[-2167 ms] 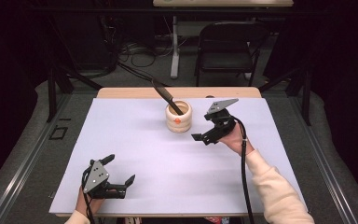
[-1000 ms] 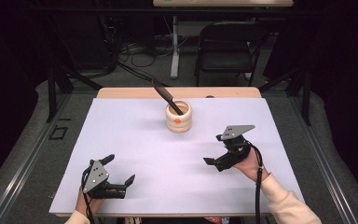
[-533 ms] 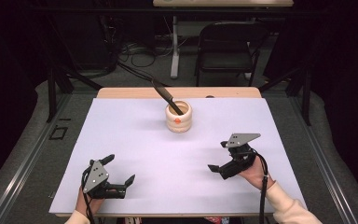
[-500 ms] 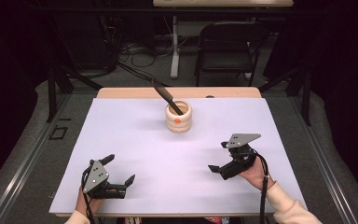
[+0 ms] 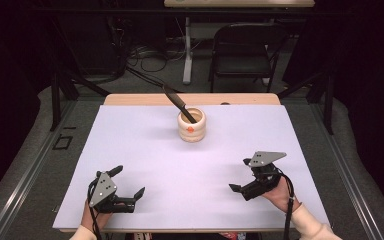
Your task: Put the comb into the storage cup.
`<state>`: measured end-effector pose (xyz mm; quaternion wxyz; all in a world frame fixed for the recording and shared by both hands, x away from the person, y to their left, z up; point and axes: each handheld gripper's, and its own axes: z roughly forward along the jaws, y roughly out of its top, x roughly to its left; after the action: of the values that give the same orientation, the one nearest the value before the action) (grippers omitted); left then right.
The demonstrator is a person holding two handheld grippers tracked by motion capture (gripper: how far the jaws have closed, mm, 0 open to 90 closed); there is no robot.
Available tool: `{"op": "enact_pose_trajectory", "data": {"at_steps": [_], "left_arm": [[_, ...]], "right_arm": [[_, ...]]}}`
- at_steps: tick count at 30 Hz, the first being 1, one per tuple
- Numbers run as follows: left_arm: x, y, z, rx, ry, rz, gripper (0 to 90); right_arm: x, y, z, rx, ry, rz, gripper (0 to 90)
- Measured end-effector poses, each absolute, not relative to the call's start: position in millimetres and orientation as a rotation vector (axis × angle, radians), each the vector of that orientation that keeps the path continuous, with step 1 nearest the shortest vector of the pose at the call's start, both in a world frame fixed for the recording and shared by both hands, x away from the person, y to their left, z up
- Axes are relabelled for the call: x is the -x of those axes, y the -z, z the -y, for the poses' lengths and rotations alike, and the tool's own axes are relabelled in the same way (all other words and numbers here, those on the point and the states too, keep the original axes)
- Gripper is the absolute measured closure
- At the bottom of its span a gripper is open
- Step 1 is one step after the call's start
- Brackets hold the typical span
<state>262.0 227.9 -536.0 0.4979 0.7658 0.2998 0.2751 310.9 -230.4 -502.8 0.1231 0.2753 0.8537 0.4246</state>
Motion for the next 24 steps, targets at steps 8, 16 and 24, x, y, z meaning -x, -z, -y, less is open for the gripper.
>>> {"op": "enact_pose_trajectory", "data": {"at_steps": [8, 16, 24], "left_arm": [[-262, 536, -228, -1.853, -0.665, -0.726, 0.1], [-262, 536, -228, -1.854, -0.665, -0.729, 0.2], [-262, 536, -227, -1.853, -0.663, -0.73, 0.2]], "right_arm": [[-300, 508, 236, -0.802, -1.223, -2.477, 0.0], [-291, 511, 242, -0.801, -1.226, -2.458, 0.0], [-282, 514, 245, -0.799, -1.235, -2.443, 0.0]]}}
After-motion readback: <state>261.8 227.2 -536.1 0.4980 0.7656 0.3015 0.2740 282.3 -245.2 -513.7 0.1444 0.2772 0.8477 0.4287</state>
